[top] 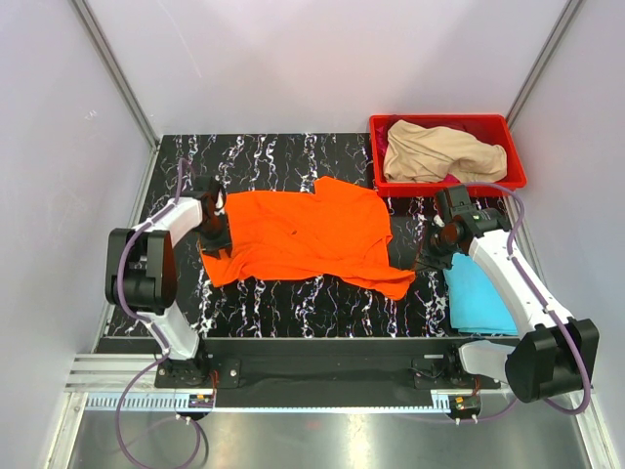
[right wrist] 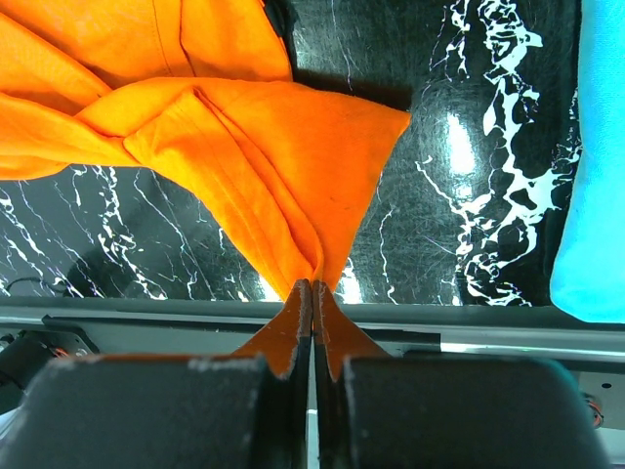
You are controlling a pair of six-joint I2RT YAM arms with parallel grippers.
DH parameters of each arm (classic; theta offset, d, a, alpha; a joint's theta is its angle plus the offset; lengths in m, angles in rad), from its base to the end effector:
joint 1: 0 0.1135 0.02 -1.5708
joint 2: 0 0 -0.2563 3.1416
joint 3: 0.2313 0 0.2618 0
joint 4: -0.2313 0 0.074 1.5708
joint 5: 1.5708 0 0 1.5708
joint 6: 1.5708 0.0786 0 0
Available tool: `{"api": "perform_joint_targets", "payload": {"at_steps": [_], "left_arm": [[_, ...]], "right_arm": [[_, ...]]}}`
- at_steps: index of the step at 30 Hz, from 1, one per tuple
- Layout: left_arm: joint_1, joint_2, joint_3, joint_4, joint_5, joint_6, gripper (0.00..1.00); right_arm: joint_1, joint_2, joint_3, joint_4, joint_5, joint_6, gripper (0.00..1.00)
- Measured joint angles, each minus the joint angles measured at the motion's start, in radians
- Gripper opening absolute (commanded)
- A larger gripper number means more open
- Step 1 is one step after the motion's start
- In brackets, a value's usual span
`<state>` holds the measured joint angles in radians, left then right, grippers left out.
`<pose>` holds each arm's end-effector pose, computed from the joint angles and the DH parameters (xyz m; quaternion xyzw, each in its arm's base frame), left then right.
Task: Fold and stack the t-shirts
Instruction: Flatten the tshirt out
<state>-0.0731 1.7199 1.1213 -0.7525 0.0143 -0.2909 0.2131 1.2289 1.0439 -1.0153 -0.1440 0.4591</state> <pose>0.3347 -0.0256 0.1240 -0.1072 0.9881 -0.0268 0.1065 0.2425 0.0640 0.2256 0.1071 0.9746 0.1273 0.1501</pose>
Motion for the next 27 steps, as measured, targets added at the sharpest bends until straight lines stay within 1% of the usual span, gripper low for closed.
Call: {"api": "perform_joint_targets", "payload": {"at_steps": [3, 5, 8, 12, 17, 22, 24, 27], "left_arm": [[0.021, 0.018, 0.003, 0.005, -0.001, 0.011, 0.37], [0.030, 0.029, 0.010, 0.008, -0.002, 0.015, 0.40], [0.032, 0.045, 0.025, 0.014, -0.002, 0.026, 0.42], [0.033, 0.066, 0.045, 0.022, -0.008, 0.036, 0.42], [0.042, 0.104, 0.063, 0.030, -0.010, 0.047, 0.40], [0.044, 0.126, 0.084, 0.034, -0.011, 0.055, 0.32], [0.044, 0.131, 0.090, 0.037, -0.011, 0.056, 0.32], [0.044, 0.131, 0.094, 0.040, -0.012, 0.055, 0.35]], "right_arm": [[0.000, 0.000, 0.000, 0.000, 0.000, 0.000, 0.00], [0.000, 0.002, 0.000, 0.000, 0.000, 0.000, 0.00], [0.000, 0.009, 0.000, 0.000, 0.000, 0.000, 0.00], [0.000, 0.014, 0.000, 0.000, 0.000, 0.000, 0.00], [0.000, 0.014, 0.000, 0.000, 0.000, 0.000, 0.00], [0.000, 0.014, 0.000, 0.000, 0.000, 0.000, 0.00], [0.000, 0.014, 0.000, 0.000, 0.000, 0.000, 0.00], [0.000, 0.014, 0.000, 0.000, -0.001, 0.000, 0.00]]}}
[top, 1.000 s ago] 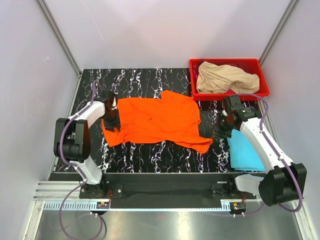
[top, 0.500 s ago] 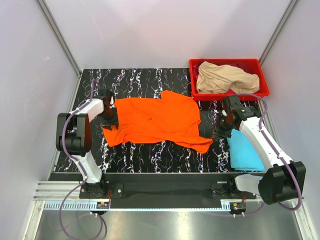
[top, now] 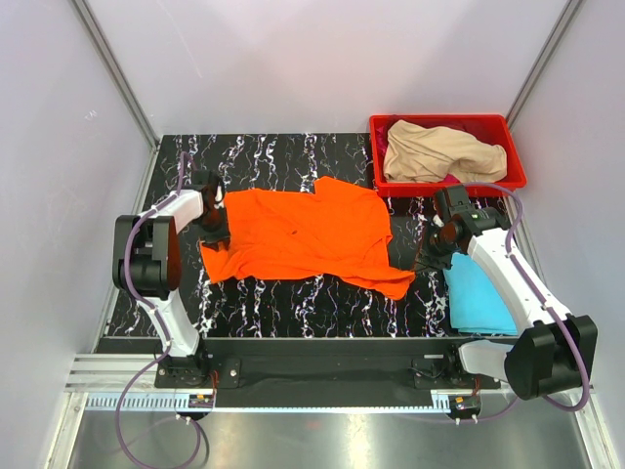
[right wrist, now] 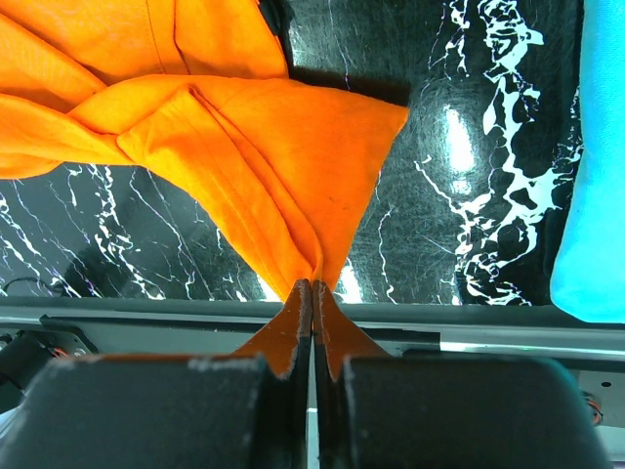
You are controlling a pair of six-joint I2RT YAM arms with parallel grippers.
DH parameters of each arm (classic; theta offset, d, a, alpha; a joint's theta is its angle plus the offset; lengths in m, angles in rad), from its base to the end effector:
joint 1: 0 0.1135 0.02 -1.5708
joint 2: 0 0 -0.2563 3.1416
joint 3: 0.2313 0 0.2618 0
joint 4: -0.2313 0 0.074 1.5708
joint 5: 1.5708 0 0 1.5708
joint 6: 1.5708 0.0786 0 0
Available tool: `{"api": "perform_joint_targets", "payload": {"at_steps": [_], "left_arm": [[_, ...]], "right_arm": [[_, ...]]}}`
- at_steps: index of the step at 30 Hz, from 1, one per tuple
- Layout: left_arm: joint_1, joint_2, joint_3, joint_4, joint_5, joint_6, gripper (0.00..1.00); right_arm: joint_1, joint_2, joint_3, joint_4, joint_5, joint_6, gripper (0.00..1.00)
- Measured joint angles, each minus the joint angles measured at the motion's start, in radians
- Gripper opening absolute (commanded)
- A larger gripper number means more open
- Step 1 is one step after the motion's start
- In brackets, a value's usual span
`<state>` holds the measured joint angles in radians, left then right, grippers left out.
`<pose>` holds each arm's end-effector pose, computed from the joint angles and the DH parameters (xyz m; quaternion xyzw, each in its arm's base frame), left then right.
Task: Fold and stack the t-shirts
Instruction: Flatten the tshirt out
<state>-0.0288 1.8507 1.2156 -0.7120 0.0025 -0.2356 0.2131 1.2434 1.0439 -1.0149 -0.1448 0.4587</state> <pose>0.3652 -0.0107 0.1082 -0.1024 0.9885 -0.0159 0.1105 0.2441 0.0644 0.2223 0.1075 0.9758 0.1255 0.1434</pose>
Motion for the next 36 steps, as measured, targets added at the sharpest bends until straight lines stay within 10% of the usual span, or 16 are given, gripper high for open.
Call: {"api": "perform_joint_targets", "payload": {"at_steps": [7, 21, 26, 36], "left_arm": [[0.000, 0.000, 0.006, -0.003, -0.029, 0.003, 0.43], [0.000, 0.000, 0.030, -0.001, -0.040, 0.014, 0.00], [0.000, -0.018, 0.033, -0.018, -0.042, 0.012, 0.00], [0.000, -0.266, 0.412, -0.014, -0.063, -0.061, 0.00]], "right_arm": [[0.000, 0.002, 0.000, 0.000, -0.007, 0.000, 0.00], [0.000, 0.003, 0.000, 0.000, -0.015, 0.000, 0.00], [0.000, 0.036, 0.006, 0.002, -0.013, 0.000, 0.00], [0.000, 0.341, 0.569, 0.031, 0.108, -0.013, 0.00]]}}
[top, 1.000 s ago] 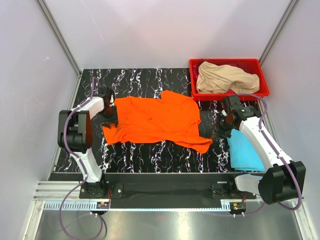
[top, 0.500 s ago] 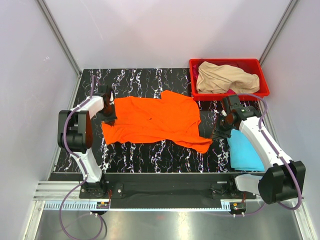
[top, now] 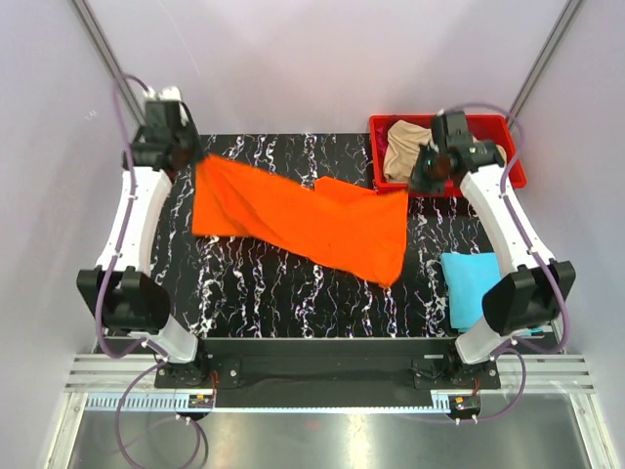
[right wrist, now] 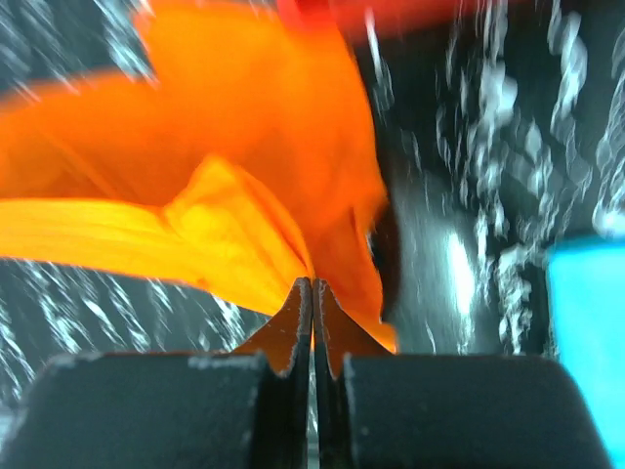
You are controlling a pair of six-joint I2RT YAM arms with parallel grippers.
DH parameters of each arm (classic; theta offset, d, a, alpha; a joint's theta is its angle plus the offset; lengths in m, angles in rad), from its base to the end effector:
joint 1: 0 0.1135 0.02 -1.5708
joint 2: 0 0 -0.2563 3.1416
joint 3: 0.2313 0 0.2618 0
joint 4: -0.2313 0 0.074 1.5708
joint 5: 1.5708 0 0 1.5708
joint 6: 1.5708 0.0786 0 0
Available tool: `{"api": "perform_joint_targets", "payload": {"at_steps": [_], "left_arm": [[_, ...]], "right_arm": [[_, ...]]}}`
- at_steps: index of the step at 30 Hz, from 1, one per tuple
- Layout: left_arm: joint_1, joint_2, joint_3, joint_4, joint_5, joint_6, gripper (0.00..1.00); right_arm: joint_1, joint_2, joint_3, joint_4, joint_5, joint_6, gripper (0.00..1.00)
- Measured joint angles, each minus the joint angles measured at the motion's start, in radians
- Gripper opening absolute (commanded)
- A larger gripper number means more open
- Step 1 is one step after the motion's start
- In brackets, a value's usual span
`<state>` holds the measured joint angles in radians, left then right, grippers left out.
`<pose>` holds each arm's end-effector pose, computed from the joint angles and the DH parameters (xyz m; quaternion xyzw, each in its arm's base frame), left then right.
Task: Fold and stack the t-shirts
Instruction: Flatten the tshirt out
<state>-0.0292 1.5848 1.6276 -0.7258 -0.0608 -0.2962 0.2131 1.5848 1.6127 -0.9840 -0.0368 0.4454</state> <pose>0.3938 -0.0067 0.3444 -0.1331 0.8929 -0.0425 0.4280 0.3558 0.0799 0.3123 0.1049 0.9472 0.1144 0.2806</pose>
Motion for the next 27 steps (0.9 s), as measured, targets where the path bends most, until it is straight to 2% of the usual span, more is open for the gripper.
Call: {"api": "perform_joint_targets", "payload": {"at_steps": [5, 10, 13, 21, 25, 27], "left_arm": [[0.003, 0.018, 0.354, 0.039, 0.001, 0.025, 0.00], [0.030, -0.006, 0.463, 0.108, 0.051, 0.053, 0.00], [0.054, -0.026, 0.473, 0.121, 0.090, 0.080, 0.00], [0.087, -0.164, 0.490, 0.114, 0.112, 0.105, 0.00], [0.062, -0.262, 0.582, 0.091, 0.043, 0.129, 0.00], [0.015, -0.308, 0.650, 0.084, -0.033, 0.171, 0.00]], "right_arm": [[-0.004, 0.079, 0.404, -0.016, 0.061, -0.028, 0.00], [-0.007, 0.052, 0.671, -0.018, 0.089, -0.051, 0.00], [-0.008, -0.013, 0.721, 0.005, 0.076, -0.067, 0.00], [-0.009, -0.299, 0.690, 0.124, -0.088, -0.106, 0.00], [-0.010, -0.395, 0.757, 0.125, -0.172, -0.114, 0.00], [-0.010, -0.431, 0.796, 0.128, -0.208, -0.108, 0.00]]}}
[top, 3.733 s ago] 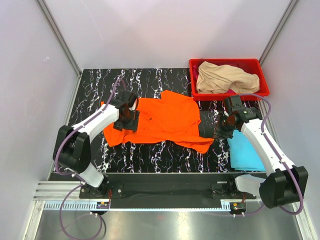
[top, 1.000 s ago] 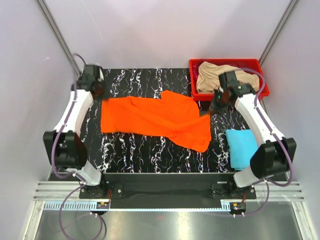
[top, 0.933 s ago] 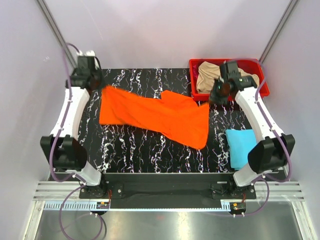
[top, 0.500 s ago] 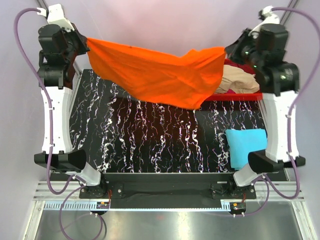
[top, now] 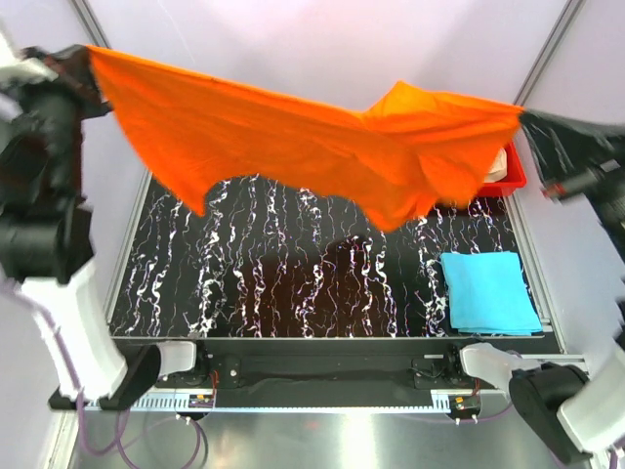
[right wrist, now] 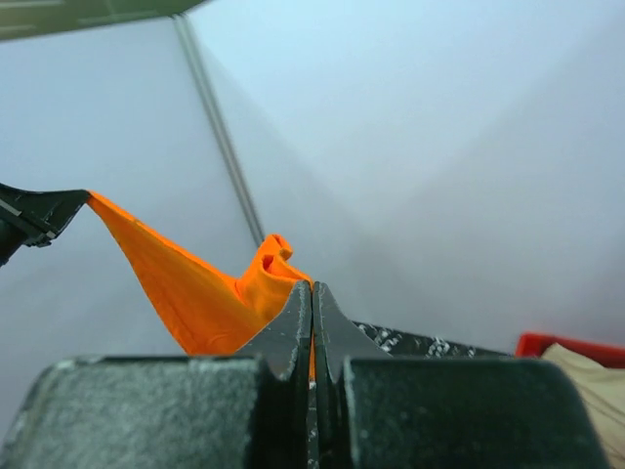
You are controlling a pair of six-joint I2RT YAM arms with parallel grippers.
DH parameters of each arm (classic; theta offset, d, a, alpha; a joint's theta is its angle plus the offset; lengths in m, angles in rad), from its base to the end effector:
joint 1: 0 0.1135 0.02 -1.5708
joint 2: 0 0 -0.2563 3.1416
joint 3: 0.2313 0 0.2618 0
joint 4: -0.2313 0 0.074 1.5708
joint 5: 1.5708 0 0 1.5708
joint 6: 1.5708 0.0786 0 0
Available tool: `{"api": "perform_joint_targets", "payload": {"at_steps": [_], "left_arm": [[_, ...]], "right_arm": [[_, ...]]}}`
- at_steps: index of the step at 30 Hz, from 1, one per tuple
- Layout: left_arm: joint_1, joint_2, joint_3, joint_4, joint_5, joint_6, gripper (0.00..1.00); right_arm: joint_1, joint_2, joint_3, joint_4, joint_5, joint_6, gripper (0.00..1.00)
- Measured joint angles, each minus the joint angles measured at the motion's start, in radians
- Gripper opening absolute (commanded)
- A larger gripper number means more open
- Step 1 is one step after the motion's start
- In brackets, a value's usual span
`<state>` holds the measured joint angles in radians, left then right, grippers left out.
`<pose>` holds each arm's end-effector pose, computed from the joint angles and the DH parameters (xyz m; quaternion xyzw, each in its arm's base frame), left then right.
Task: Fold and stack the t-shirts
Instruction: Flatten the tshirt out, then fold the tshirt
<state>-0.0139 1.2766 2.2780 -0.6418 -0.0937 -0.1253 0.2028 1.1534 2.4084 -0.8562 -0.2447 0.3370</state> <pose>0.1751 0.0049 0.6593 -0.0701 0.5656 -0.0305 0.8211 0.0713 0.0341 0.6670 -0.0646 0.5545 0.2855 0.7790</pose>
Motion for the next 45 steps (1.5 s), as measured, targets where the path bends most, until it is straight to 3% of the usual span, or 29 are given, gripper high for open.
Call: {"api": "perform_joint_targets", "payload": {"at_steps": [8, 13, 20, 26, 30, 36, 45], "left_arm": [[-0.147, -0.145, 0.068, 0.040, -0.224, 0.157, 0.00], [-0.151, -0.133, -0.084, 0.085, -0.256, 0.188, 0.00], [-0.142, 0.104, -0.505, 0.187, -0.232, 0.217, 0.00], [-0.115, 0.425, -0.789, 0.317, -0.181, 0.238, 0.00], [-0.074, 0.589, -0.789, 0.419, -0.156, 0.231, 0.00], [-0.014, 0.800, -0.637, 0.521, -0.090, 0.183, 0.00], [0.009, 0.851, -0.595, 0.529, -0.010, 0.151, 0.00]], "right_arm": [[0.000, -0.071, -0.027, 0.065, -0.088, 0.064, 0.00], [0.000, -0.060, -0.270, 0.184, -0.117, 0.106, 0.00], [0.000, 0.067, -0.706, 0.343, -0.096, 0.137, 0.00], [0.000, 0.262, -0.873, 0.357, -0.015, 0.070, 0.00], [0.000, 0.343, -0.905, 0.393, 0.024, 0.023, 0.00], [0.000, 0.557, -0.800, 0.397, 0.052, -0.026, 0.00], [0.000, 0.653, -0.712, 0.327, 0.037, -0.033, 0.00]]}}
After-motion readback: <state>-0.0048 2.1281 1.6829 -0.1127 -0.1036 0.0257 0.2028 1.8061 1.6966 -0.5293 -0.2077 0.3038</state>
